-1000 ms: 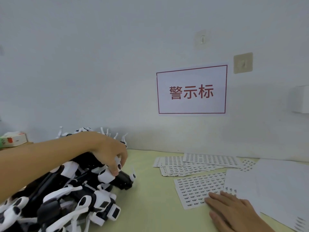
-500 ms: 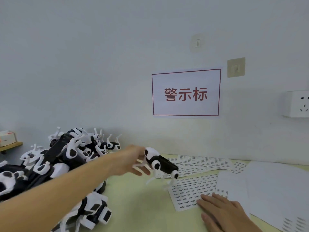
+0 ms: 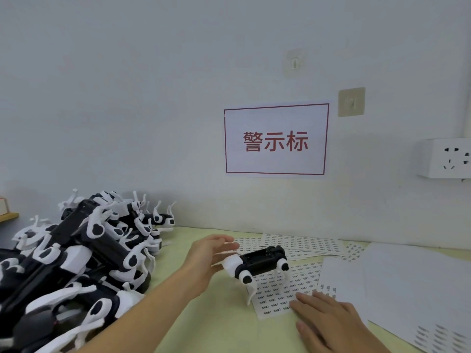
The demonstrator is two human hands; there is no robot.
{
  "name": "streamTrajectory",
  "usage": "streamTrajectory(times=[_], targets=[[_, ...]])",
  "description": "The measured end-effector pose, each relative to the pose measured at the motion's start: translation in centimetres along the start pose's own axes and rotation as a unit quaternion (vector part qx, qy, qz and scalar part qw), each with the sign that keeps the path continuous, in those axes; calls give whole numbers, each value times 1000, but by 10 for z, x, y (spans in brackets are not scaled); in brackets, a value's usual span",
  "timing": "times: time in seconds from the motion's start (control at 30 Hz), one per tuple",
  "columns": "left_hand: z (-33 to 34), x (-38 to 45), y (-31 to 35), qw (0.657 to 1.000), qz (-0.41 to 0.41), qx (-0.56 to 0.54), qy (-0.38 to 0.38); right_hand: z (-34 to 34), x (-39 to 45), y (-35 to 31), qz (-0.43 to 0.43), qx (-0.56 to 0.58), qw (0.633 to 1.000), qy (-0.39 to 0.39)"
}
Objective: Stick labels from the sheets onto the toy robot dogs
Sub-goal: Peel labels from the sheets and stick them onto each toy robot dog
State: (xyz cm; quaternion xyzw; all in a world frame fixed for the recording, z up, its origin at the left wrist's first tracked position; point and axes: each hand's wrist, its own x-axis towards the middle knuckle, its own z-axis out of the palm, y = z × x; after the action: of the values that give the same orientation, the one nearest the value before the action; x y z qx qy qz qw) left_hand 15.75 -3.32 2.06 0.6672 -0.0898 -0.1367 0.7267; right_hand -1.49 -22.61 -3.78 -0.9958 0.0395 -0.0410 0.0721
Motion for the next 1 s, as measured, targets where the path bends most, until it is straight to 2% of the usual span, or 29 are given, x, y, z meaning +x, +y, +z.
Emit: streamTrajectory(times=[0.07,0.17,0.27,0.33,0.4,0.47,0.67,0.87,0.93,1.0], targets=[[4,-1,7,996,58,13,68,1,0,0,-3,-1,1000,4],[18,-10,21,967,168,178,77,2,1,1,-9,5,1000,10],[34,-22,29,878,243,413,-10,3,0,1,-10,5,1000,18],[45,-29,28,789,247,558,-65,3,-1,1,-8,12,999,33],[56,-30,23,716,245,648,-83,2,-2,0,-6,18,999,44],[63,-28,18,686,243,683,-63,1,-4,-2,-1,23,999,49],[47,-19,16,702,207,681,-22,3,-5,-1,-2,63,995,84],[29,-10,19,723,201,658,-63,4,-8,0,-9,113,987,111],[31,-11,19,715,242,651,-79,1,-10,-2,-1,182,974,134],[39,-17,20,723,324,603,-87,-3,-12,-1,29,302,930,206]])
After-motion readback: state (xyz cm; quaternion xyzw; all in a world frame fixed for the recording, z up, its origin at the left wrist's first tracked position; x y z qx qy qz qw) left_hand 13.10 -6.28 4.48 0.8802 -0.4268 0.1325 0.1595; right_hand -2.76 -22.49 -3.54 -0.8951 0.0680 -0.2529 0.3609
